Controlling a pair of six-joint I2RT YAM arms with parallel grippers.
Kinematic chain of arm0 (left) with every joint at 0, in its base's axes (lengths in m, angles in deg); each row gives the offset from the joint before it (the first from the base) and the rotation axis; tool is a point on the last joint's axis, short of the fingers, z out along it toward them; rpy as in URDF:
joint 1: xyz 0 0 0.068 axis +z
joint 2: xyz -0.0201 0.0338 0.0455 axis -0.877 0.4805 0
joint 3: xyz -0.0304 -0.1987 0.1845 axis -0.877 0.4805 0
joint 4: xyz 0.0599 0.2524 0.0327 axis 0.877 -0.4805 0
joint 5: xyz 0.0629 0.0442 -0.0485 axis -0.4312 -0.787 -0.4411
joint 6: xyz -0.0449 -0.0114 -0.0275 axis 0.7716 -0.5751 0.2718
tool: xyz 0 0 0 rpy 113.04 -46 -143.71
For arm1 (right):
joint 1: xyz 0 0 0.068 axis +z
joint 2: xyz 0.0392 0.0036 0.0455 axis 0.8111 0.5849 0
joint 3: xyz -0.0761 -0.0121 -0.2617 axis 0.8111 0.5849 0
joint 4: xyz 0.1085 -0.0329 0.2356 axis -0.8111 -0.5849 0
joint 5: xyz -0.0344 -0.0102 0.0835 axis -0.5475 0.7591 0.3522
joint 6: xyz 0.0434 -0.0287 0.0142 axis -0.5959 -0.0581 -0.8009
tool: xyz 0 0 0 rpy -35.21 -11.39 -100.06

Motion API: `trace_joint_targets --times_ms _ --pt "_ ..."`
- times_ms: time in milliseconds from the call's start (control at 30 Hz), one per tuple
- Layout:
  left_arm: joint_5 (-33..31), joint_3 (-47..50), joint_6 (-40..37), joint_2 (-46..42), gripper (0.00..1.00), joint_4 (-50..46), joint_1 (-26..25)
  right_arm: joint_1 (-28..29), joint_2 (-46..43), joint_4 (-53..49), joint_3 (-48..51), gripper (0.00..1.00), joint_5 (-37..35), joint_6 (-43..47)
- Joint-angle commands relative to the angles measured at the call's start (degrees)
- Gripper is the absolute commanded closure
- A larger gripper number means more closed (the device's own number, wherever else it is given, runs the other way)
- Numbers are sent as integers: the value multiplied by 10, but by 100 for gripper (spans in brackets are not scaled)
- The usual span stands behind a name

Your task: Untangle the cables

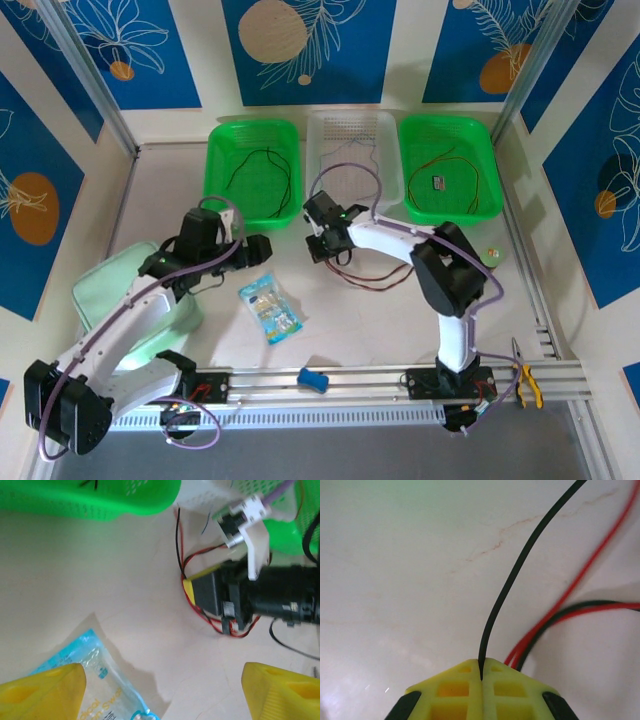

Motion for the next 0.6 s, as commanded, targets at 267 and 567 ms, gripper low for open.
trace_joint_targets --times_ms 267,567 --pt "45 -84 -2 14 18 -10 19 -1 -191 46 83 100 75 8" --pt "82 -93 51 29 20 65 15 -36 -320 62 91 100 97 -3"
